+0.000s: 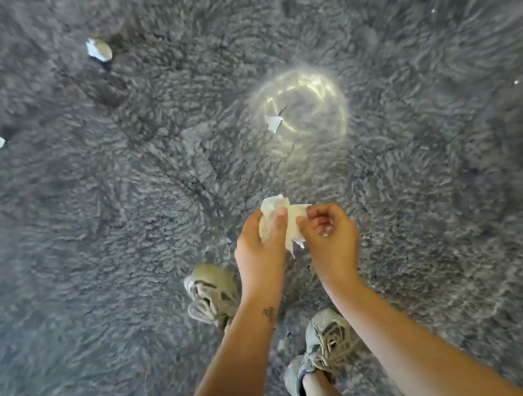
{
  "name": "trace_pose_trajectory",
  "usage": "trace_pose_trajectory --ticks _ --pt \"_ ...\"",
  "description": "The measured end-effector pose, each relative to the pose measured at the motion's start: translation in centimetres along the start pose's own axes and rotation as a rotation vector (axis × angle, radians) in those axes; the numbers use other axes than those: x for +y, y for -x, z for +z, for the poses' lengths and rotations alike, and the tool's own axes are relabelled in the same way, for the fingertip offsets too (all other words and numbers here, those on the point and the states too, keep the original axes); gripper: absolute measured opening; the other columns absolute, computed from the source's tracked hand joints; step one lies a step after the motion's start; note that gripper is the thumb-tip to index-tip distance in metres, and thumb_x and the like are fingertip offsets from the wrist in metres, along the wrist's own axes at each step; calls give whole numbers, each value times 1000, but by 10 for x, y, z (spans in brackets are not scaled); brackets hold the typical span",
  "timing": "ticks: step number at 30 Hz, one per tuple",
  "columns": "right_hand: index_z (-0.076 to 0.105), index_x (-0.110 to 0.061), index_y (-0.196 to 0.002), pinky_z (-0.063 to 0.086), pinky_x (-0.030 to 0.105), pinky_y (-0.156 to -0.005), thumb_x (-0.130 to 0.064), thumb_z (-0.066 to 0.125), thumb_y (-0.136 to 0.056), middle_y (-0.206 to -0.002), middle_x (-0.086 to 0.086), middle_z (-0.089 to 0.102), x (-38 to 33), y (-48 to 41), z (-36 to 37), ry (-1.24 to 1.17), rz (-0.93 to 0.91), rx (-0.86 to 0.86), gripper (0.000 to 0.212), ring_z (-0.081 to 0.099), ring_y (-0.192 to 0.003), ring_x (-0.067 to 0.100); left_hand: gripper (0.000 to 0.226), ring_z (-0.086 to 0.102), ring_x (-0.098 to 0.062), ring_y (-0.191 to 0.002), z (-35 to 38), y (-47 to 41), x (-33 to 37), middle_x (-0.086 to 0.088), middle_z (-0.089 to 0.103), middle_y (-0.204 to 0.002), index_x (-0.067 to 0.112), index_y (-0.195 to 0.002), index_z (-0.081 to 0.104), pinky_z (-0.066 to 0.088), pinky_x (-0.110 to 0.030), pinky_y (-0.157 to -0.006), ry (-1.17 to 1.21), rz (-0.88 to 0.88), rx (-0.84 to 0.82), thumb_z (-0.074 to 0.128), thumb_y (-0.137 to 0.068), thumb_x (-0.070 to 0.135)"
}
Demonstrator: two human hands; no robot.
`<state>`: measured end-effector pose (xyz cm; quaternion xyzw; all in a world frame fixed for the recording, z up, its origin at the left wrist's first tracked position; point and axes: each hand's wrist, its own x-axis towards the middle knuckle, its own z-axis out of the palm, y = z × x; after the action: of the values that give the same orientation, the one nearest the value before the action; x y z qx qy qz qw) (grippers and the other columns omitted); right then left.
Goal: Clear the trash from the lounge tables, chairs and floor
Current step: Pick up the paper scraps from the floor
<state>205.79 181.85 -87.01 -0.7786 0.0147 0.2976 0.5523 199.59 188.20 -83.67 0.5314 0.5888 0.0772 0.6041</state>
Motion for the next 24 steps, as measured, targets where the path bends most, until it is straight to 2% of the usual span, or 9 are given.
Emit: trace_pose_trajectory --ticks 2,4,6,9,13,16,18,21,24 --pt "56 -21 -73 42 11 -57 -5 67 -82 -68 -5 54 -16 -10 15 -12 -31 -38 22 46 -56 -2 32 63 -7 -71 -5 -14 11 4 65 -87 28 -105 52 51 -17 -59 16 -19 45 67 -80 43" --pt "56 -22 -73 42 13 -59 -5 68 -81 -68 -6 54 -28 -26 32 35 -39 -66 22 47 -57 -4 32 57 3 -55 -10 -32 21 5 62 -80 26 -103 47 40 -8 -43 -5 -12 82 70 -81 30" --pt "57 -21 -76 44 20 -64 -9 69 -80 -73 -3 57 -38 -45 47 128 -77 -109 18 51 -64 -1 24 53 12 -52 -14 -55 30 8 58 -75 21 -101 46 37 -6 -43 -43 5 103 65 -86 17" --pt "58 -18 -88 46 37 -79 -20 71 -80 -83 -1 60 -46 -76 67 320 -205 -169 15 56 -80 15 19 50 17 -57 -22 -92 44 13 54 -75 19 -99 48 37 -3 -49 -94 -3 136 61 -88 14" --pt "56 -18 -97 46 47 -80 -28 69 -82 -83 -7 55 -52 -128 93 456 -299 -213 22 53 -80 14 16 54 9 -64 -39 -149 67 19 51 -81 21 -96 47 37 -1 -53 -125 23 206 60 -88 15" --pt "53 -24 -98 45 49 -85 -25 68 -83 -87 -11 53 -47 -170 110 521 -236 -208 21 54 -86 14 19 51 -3 -72 -50 -194 77 13 51 -87 22 -97 45 35 -3 -56 -166 40 231 60 -88 15" --pt "54 -18 -97 47 49 -81 -22 68 -83 -87 -6 52 -39 -200 119 565 -210 -170 20 54 -86 19 18 50 -10 -76 -53 -221 77 6 53 -90 20 -96 45 33 -10 -57 -191 43 243 60 -88 14" --pt "57 -12 -104 48 48 -82 -25 68 -83 -94 1 57 -19 -244 128 722 -192 -167 27 57 -91 22 17 49 -4 -70 -47 -252 65 9 53 -84 20 -95 46 34 -8 -54 -202 17 246 60 -87 14" --pt "58 -13 -107 47 46 -84 -26 69 -82 -100 3 60 7 -282 134 818 -182 -144 30 58 -95 23 17 53 -17 -82 -33 -275 42 -2 58 -98 16 -100 49 34 -13 -58 -233 -39 221 60 -87 15"
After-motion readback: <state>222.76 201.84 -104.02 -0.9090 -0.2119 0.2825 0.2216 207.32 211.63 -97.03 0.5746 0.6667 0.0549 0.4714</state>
